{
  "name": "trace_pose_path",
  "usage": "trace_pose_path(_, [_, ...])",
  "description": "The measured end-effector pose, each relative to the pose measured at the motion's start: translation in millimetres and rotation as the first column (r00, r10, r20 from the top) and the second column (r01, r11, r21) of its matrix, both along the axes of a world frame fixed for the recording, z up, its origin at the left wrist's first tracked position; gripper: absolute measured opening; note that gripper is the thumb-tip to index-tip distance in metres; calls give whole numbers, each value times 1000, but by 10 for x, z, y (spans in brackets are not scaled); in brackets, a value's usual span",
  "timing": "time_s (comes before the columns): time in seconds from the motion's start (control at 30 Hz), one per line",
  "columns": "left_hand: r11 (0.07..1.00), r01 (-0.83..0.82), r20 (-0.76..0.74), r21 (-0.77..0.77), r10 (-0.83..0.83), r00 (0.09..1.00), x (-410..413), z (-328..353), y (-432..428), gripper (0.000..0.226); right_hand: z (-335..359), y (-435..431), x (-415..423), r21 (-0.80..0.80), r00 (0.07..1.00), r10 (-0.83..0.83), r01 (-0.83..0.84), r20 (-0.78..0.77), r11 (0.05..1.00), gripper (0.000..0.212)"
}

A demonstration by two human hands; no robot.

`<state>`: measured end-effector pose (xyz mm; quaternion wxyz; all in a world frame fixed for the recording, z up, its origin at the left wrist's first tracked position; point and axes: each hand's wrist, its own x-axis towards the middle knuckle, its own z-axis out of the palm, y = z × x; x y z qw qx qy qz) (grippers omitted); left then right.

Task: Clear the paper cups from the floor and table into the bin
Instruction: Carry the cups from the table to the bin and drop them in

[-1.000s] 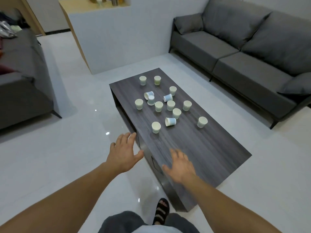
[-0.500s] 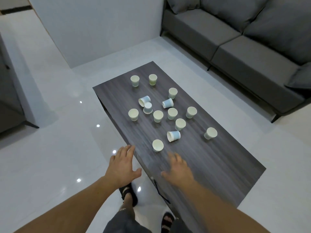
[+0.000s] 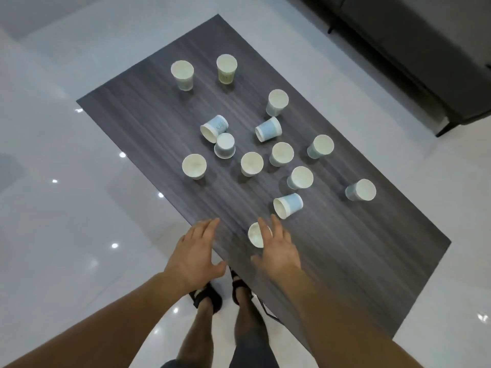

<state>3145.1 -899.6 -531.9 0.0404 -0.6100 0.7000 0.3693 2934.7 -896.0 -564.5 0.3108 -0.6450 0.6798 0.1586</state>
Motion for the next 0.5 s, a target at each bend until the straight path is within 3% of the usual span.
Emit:
trace_pose_path(0.2, [998, 4, -56, 64, 0, 998, -39, -449, -85, 96, -557, -135, 57, 7, 991, 133, -133, -11, 991, 87])
trace_pose_path(0.3, [995, 23, -85, 93, -15, 996, -120, -545, -158, 97, -640, -176, 35, 3, 993, -63, 63, 101, 998, 74])
trace_pose_path(0.33, [994, 35, -92, 99, -26, 995, -160, -564, -192, 98, -628, -207, 36, 21, 957, -218, 218, 191, 976, 74])
trace_pose_path(0.4, [994, 39, -112, 103, -27, 993, -259, -568, -271, 99, -570, -267, 40, 129, 788, -472, 461, 395, 878, 78])
trace_pose_path(0.5, [995, 40, -163, 89, -25, 986, -418, -547, -445, 95, -403, -362, 12, 242, 679, -478, 418, 557, 876, 84])
